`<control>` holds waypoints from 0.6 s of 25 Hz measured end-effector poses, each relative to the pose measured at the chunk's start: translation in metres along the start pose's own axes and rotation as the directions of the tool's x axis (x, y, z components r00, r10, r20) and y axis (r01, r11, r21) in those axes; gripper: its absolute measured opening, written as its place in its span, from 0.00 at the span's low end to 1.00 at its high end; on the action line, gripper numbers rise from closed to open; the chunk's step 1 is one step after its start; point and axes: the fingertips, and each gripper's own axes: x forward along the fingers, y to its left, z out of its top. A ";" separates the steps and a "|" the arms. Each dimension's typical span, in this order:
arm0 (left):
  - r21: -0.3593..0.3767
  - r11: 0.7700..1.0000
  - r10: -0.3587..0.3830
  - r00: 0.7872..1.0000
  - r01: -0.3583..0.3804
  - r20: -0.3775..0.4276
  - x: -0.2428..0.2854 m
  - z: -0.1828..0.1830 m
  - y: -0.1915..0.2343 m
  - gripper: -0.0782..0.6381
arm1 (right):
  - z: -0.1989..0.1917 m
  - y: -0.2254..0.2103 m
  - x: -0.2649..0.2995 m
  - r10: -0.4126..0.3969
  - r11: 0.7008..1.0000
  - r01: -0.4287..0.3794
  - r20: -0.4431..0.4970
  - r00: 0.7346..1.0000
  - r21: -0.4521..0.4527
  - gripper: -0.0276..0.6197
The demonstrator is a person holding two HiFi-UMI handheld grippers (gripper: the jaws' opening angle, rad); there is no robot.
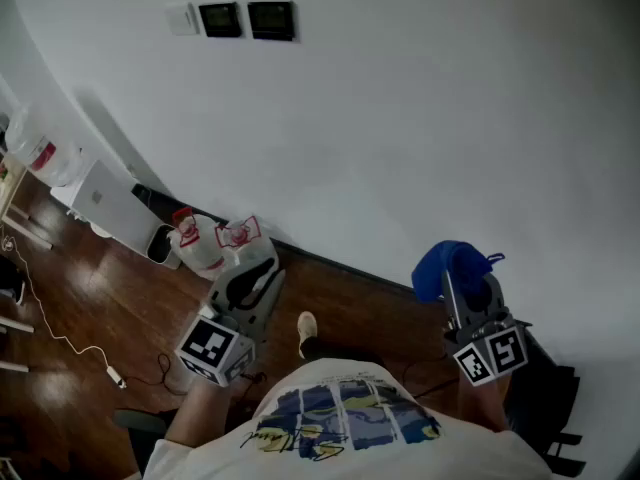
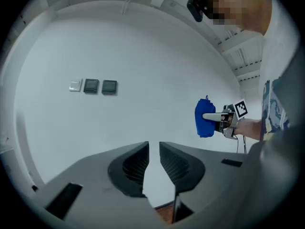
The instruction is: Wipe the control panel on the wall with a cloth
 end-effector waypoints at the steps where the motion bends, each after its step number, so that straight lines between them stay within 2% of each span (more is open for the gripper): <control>1: -0.001 1.000 0.005 1.000 -0.005 -0.010 -0.001 0.003 0.011 0.18 | 0.000 0.000 0.018 0.012 1.000 -0.012 0.003 1.000 0.005 0.17; 5: 0.014 0.999 0.047 0.998 -0.047 -0.051 -0.003 0.015 0.075 0.18 | 0.013 0.002 0.095 0.059 0.998 -0.060 0.045 0.997 0.004 0.17; 8: -0.013 0.996 0.092 0.994 -0.093 -0.050 0.002 0.026 0.132 0.18 | 0.016 0.003 0.158 0.092 0.996 -0.093 0.074 0.993 0.010 0.17; 15: -0.004 0.993 0.121 0.992 -0.121 -0.030 0.026 0.043 0.210 0.18 | 0.006 0.008 0.259 0.130 0.990 -0.134 0.085 0.988 0.043 0.17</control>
